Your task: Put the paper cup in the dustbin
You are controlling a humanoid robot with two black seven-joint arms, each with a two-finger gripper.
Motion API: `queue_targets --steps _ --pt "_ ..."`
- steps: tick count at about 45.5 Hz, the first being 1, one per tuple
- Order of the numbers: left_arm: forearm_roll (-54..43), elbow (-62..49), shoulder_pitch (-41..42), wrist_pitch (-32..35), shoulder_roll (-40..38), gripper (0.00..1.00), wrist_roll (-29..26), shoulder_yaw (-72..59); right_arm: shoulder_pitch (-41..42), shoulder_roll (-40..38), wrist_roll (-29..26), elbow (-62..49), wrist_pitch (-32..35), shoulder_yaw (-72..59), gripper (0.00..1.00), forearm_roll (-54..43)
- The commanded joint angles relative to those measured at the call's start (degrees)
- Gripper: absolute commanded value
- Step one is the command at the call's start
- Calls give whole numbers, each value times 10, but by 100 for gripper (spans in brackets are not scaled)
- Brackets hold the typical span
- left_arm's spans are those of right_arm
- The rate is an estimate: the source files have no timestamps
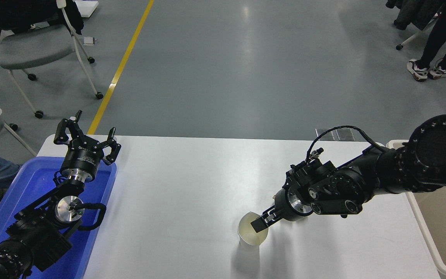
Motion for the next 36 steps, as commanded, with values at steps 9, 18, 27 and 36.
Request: queue_targets --steps 9,18,27,36 --pt "0 0 0 0 0 100 0 0 12 4 40 2 0 -17 0 -3" --pt "0 0 0 0 0 100 0 1 18 4 36 2 3 -17 0 4" --pt "0 0 0 0 0 100 0 1 43 3 34 15 9 -17 0 8" --pt "0 0 0 0 0 100 0 0 97 -21 34 55 10 -17 0 9"
